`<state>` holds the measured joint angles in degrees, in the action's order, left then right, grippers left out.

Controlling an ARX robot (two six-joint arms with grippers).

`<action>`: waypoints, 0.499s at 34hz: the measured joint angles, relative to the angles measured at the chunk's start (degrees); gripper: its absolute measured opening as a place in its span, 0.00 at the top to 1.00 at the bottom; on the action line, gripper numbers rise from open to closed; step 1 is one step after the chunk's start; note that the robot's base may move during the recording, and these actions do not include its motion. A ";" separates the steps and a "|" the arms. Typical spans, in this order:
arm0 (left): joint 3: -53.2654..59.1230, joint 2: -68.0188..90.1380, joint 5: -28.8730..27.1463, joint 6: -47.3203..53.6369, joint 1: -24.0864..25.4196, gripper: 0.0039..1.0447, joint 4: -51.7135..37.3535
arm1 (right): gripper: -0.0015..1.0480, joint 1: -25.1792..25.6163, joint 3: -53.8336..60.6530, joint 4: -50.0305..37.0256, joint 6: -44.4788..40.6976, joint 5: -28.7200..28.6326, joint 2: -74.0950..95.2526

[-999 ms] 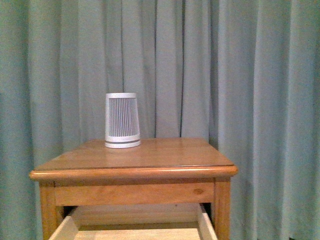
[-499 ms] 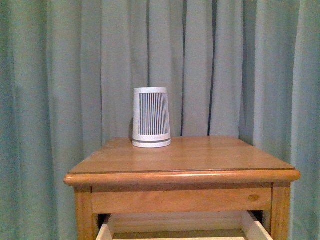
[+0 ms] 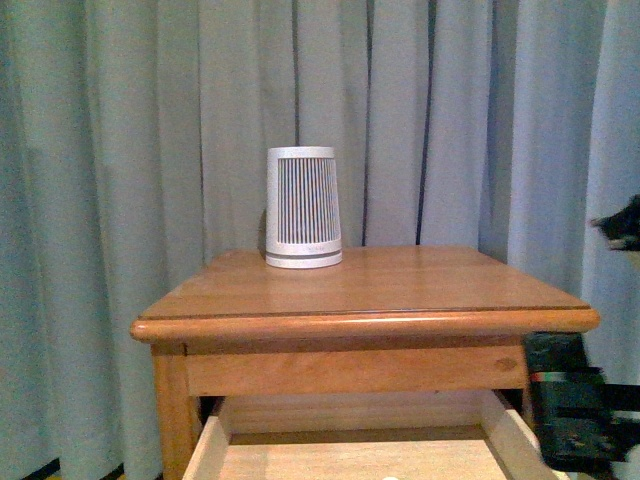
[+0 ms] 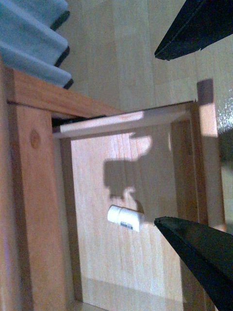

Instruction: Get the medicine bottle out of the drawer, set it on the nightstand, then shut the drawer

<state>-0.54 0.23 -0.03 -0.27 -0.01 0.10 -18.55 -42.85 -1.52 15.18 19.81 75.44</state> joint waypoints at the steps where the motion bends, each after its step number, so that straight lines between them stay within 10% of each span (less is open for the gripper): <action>1: 0.00 0.00 0.00 0.02 0.00 0.06 0.00 | 0.07 -0.13 -1.29 -0.24 0.31 -0.61 2.58; 17: 0.00 0.00 0.00 0.00 0.00 0.06 0.00 | 0.07 -2.56 -16.79 -5.97 1.62 -1.55 30.86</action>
<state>-0.54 0.23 -0.03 -0.27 -0.01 0.10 -21.10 -59.64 -7.49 16.80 18.26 106.30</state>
